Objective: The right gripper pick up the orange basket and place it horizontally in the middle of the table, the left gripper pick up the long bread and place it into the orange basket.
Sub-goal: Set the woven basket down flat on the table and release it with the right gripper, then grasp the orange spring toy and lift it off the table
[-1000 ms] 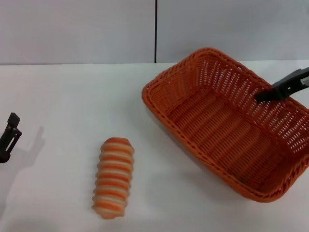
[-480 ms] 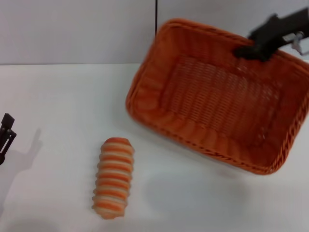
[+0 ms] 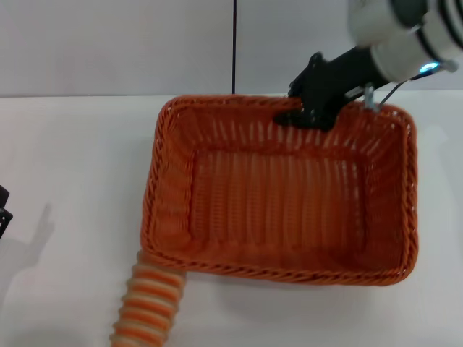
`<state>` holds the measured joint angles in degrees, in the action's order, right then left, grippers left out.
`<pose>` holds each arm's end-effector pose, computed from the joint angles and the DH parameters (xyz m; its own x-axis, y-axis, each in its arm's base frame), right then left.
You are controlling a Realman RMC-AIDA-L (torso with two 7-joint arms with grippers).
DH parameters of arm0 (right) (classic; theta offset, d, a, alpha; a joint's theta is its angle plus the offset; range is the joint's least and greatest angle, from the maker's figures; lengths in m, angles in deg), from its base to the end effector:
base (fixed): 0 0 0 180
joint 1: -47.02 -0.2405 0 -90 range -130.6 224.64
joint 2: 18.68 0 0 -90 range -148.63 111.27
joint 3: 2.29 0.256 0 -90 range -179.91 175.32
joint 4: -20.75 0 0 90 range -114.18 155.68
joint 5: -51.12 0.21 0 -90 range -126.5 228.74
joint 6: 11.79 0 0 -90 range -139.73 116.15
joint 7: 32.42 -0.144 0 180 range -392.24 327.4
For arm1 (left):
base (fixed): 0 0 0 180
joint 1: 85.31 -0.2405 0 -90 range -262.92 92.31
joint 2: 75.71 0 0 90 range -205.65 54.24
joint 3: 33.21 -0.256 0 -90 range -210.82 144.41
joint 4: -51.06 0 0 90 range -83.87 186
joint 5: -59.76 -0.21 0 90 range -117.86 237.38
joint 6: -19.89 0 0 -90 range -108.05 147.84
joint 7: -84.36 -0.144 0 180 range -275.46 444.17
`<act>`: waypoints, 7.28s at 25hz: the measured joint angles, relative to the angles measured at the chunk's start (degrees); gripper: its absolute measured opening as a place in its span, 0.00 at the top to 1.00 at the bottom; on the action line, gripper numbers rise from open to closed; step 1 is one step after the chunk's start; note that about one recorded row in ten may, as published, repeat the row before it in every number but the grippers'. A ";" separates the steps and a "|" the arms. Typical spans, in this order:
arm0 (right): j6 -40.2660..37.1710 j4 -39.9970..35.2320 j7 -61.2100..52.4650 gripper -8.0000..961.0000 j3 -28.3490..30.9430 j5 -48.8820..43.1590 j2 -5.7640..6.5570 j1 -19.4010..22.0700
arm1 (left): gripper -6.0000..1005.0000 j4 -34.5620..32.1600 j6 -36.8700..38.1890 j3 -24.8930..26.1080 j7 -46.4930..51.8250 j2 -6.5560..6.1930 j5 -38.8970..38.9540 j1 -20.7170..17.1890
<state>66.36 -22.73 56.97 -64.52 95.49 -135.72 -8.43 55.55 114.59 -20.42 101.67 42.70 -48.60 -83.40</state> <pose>0.1360 0.4216 -0.0260 0.9901 0.0473 0.1323 0.0686 -0.9845 -0.1613 -0.3770 0.1589 0.0009 0.6320 -0.0864 0.7701 0.7563 -0.1480 -0.6373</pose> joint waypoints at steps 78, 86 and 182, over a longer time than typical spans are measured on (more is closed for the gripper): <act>23.29 -24.37 -4.14 0.30 25.17 67.22 -1.91 47.97 | 0.17 -77.98 17.58 -45.47 89.81 -0.45 -20.38 11.26; 24.94 -20.68 -4.13 0.30 31.71 67.30 -1.87 49.69 | 0.17 -80.95 17.69 -52.48 102.83 -0.37 -27.44 14.12; 25.12 -5.64 0.06 0.30 34.94 65.57 1.12 48.14 | 0.77 -73.81 20.65 -54.52 105.82 -5.07 -41.30 26.75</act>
<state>91.48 -28.38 57.03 -29.58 161.06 -134.60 39.71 -18.26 135.24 -74.94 207.49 37.62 -89.90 -56.65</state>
